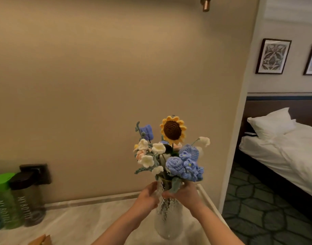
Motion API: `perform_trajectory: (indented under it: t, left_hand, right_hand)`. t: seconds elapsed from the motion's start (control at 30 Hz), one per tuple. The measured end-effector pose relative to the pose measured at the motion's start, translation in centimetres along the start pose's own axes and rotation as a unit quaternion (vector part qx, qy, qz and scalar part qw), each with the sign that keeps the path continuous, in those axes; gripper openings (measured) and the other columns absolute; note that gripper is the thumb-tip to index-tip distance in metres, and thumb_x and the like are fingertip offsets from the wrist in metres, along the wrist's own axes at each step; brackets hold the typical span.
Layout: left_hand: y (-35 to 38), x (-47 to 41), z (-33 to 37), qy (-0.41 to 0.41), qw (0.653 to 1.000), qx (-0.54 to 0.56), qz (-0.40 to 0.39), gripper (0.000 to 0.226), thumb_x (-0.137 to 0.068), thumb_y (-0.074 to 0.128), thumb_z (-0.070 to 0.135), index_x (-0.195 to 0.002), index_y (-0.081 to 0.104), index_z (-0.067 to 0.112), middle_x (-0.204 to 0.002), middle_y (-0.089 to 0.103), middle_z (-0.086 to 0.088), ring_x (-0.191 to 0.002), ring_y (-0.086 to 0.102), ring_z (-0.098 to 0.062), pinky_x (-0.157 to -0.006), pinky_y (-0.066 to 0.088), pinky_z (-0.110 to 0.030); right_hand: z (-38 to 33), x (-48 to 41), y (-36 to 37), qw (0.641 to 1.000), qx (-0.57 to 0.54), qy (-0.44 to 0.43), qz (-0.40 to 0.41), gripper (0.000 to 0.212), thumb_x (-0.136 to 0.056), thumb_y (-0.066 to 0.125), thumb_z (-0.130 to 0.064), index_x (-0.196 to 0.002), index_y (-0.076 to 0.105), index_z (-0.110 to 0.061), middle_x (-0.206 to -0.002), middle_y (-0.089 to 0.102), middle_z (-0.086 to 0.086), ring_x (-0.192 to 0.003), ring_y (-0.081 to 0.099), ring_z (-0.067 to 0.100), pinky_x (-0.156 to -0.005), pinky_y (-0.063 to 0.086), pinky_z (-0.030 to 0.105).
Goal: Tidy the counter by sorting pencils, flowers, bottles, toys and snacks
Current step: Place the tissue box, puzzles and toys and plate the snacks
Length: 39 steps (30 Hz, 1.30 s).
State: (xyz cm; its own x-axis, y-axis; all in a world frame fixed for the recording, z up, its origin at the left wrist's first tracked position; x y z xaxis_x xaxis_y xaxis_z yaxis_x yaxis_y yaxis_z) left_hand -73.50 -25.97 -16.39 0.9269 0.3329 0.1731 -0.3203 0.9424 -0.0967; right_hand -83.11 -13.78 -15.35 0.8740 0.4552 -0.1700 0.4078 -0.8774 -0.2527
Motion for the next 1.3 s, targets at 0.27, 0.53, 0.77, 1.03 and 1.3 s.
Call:
perform_trajectory:
  t: [0.27, 0.53, 0.77, 1.03, 1.3]
  left_hand:
    - [5.8, -5.0, 0.7, 0.020, 0.995, -0.039, -0.088, 0.062, -0.087, 0.047, 0.004, -0.139, 0.038, 0.038, -0.135, 0.050, 0.019, -0.117, 0.053, -0.002, -0.071, 0.045, -0.014]
    - [6.6, -9.1, 1.6, 0.023, 0.993, -0.031, -0.111, 0.057, -0.092, 0.043, 0.002, -0.141, 0.038, 0.032, -0.138, 0.050, 0.011, -0.121, 0.052, -0.008, -0.080, 0.046, -0.019]
    - [7.0, -11.5, 1.9, 0.014, 0.993, -0.013, -0.112, 0.067, -0.089, 0.037, -0.006, -0.146, 0.035, 0.029, -0.140, 0.047, 0.013, -0.104, 0.055, -0.003, -0.077, 0.044, -0.022]
    - [8.4, -13.1, 2.0, 0.029, 0.993, 0.012, -0.115, 0.065, -0.090, 0.044, -0.001, -0.146, 0.033, 0.031, -0.135, 0.047, 0.016, -0.113, 0.050, -0.005, -0.078, 0.047, -0.018]
    - [8.5, -13.8, 1.4, 0.036, 0.994, 0.034, -0.099, 0.060, -0.091, 0.050, 0.005, -0.141, 0.037, 0.036, -0.138, 0.047, 0.015, -0.104, 0.054, 0.002, -0.074, 0.051, -0.019]
  right_hand:
    - [2.0, -1.5, -5.8, 0.994, 0.053, -0.001, 0.096, 0.066, -0.047, 0.098, -0.017, -0.089, 0.055, -0.042, -0.091, 0.059, -0.029, -0.084, 0.058, -0.013, -0.069, 0.044, 0.002]
    - [3.2, -5.0, -7.2, 0.985, 0.103, 0.026, 0.134, 0.070, -0.049, 0.097, -0.028, -0.106, 0.056, -0.030, -0.112, 0.068, -0.001, -0.106, 0.062, 0.017, -0.089, 0.051, 0.030]
    - [3.5, -6.9, -7.5, 0.983, 0.106, 0.039, 0.144, 0.075, -0.051, 0.097, -0.022, -0.116, 0.059, -0.020, -0.113, 0.063, -0.001, -0.107, 0.059, 0.015, -0.088, 0.046, 0.025]
    - [4.0, -8.4, -8.9, 0.981, 0.119, 0.037, 0.147, 0.064, -0.048, 0.096, -0.021, -0.093, 0.053, -0.040, -0.099, 0.063, -0.012, -0.099, 0.062, 0.013, -0.089, 0.054, 0.036]
    - [4.5, -9.1, -9.1, 0.984, 0.105, 0.034, 0.138, 0.061, -0.052, 0.095, -0.014, -0.087, 0.054, -0.043, -0.089, 0.059, -0.027, -0.086, 0.060, 0.002, -0.073, 0.049, 0.016]
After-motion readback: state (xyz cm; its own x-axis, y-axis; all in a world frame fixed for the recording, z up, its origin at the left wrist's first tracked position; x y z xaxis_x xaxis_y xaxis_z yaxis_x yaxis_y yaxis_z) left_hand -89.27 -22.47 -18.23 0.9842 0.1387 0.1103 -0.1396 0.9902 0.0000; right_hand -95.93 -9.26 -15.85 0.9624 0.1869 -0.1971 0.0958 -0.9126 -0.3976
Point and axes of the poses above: each hand's wrist, its own x-axis away from the middle knuckle, its own y-axis out of the palm, z = x × y, the point moved 4 cm from there along -x, towards the middle knuckle
